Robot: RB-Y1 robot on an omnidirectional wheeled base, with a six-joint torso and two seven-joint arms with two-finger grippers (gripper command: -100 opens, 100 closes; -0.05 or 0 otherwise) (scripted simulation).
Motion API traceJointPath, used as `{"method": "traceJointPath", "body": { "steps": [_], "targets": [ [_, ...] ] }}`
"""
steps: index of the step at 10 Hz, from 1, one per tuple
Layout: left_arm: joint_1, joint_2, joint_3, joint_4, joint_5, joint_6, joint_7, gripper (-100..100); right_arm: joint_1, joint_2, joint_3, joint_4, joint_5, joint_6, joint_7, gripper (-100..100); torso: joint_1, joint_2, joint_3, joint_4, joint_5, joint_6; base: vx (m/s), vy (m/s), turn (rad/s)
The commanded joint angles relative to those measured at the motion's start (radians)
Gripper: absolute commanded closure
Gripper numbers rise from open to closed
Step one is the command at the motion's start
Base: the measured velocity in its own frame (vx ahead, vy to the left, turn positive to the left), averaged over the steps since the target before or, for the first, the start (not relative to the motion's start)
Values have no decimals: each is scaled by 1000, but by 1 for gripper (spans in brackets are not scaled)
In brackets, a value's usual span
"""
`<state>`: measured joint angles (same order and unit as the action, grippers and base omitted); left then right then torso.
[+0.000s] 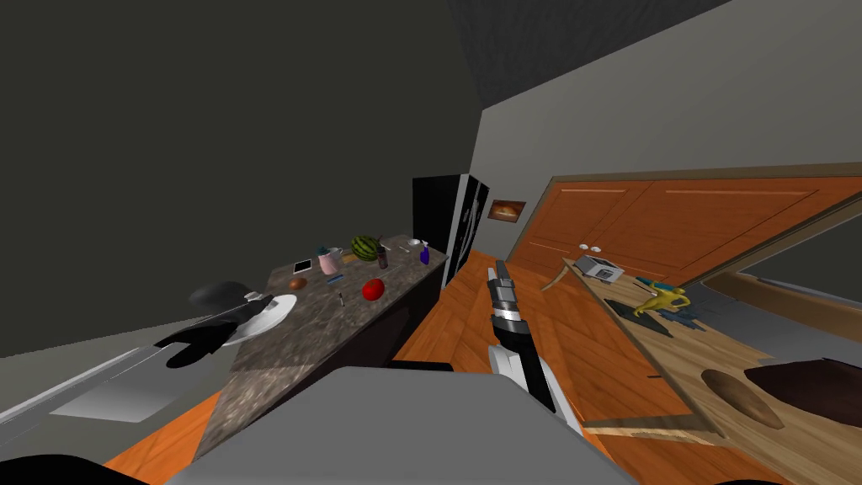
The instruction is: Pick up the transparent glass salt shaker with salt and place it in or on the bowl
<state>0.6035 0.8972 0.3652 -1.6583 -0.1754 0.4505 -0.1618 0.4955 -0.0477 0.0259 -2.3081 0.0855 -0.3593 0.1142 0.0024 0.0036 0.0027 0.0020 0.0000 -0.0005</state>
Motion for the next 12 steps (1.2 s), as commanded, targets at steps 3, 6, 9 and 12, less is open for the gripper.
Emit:
{"method": "traceJointPath", "body": {
  "steps": [3,6,9,12],
  "targets": [
    [58,77,26,-27,58,15,32,-100,0,0,0,0,0,0,0,0,-1,0,0,0,0,0,10,-30,4],
    [99,138,44,-44,103,26,55,-100,0,0,0,0,0,0,0,0,-1,0,0,0,0,0,7,-23,3],
    [113,167,50,-47,124,30,65,-100,0,0,0,0,0,0,0,0,-1,0,0,0,0,0,6,-17,2],
    [114,169,50,-48,125,31,67,0,0,0,0,0,0,0,0,0,1,0,0,0,1,0,0,0,0]
  ]
}}
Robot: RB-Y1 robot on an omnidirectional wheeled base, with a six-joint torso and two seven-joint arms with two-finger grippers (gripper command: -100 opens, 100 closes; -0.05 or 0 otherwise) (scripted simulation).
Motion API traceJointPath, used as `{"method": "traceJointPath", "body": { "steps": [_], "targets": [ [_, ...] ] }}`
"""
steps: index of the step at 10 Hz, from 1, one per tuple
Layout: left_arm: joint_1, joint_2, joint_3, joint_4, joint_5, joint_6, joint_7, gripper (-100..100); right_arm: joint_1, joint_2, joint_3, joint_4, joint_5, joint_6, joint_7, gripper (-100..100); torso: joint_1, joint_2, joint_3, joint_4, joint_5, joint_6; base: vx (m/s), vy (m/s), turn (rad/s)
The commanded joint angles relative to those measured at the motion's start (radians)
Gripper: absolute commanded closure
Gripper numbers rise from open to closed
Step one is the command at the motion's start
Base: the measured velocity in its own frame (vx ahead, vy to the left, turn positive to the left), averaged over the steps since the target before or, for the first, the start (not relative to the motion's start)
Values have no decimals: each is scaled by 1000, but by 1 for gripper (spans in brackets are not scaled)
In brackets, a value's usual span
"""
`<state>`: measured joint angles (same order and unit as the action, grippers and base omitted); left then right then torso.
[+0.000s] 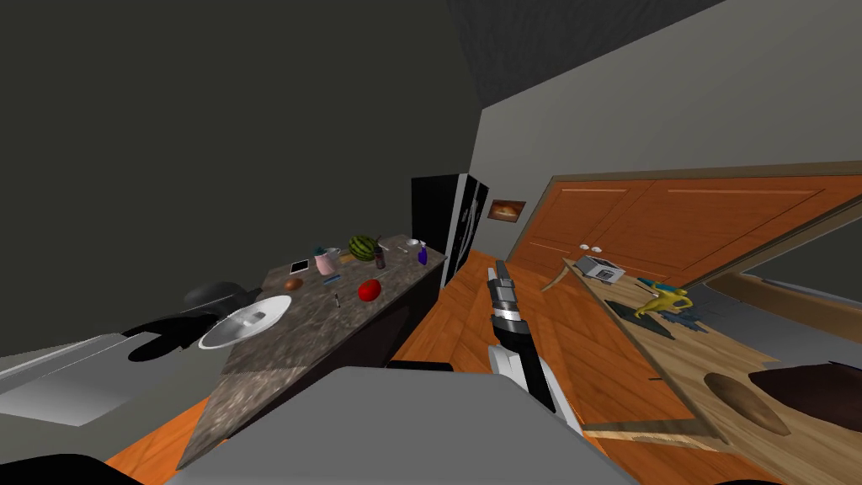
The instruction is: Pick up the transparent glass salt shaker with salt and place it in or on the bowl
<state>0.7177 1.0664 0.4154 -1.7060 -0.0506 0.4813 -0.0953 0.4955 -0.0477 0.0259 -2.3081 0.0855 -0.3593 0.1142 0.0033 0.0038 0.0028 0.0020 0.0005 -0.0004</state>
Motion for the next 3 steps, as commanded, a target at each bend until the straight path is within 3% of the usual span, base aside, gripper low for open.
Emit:
{"method": "traceJointPath", "body": {
  "steps": [1,3],
  "targets": [
    [0,0,0,0,0,0,0,0,0,0,0,0,0,0,0,0,0,0,0,0,0,0,0,0,0],
    [0,0,0,0,0,0,0,0,0,0,0,0,0,0,0,0,0,0,0,0,0,0,0,0,0]
  ]
}}
